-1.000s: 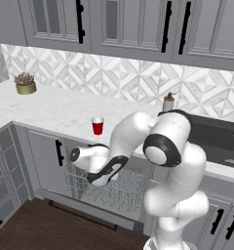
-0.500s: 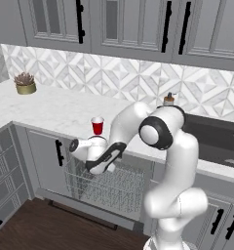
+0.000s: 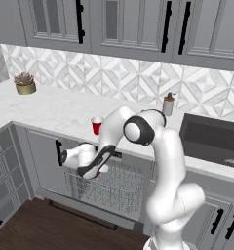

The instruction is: Pick up the cup and bowl from the counter, place them in the dishwasher, and close the dishwasher door.

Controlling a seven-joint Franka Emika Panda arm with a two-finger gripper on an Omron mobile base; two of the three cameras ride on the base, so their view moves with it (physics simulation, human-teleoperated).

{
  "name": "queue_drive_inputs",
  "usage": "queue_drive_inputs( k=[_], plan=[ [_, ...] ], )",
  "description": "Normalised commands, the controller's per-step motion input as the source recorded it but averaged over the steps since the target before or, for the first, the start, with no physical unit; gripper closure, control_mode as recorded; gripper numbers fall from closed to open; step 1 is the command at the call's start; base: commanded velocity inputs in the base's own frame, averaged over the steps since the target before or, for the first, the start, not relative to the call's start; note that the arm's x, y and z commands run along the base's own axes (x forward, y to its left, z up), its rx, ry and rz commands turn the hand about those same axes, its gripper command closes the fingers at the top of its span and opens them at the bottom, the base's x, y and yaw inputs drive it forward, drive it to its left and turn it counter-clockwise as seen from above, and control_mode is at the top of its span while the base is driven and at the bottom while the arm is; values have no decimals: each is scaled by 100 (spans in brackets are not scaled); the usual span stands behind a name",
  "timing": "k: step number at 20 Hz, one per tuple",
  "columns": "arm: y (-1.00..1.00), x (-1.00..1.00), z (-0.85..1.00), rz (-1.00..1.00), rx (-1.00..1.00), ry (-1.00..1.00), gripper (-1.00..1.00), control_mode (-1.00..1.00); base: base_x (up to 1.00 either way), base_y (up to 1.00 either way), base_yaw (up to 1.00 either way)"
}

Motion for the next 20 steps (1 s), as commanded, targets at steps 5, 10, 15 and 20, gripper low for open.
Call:
queue_drive_inputs(
  k=[5, 10, 15, 20],
  plan=[
    [34, 40, -28, 1, -42, -3, 100, -100, 0, 0, 0],
    [-4, 27, -10, -2, -9, -16, 100, -100, 0, 0, 0],
    [-9, 40, -8, -9, 15, -2, 100, -100, 0, 0, 0],
    [-39, 55, -38, 2, 23, 2, 100, -100, 0, 0, 0]
  ],
)
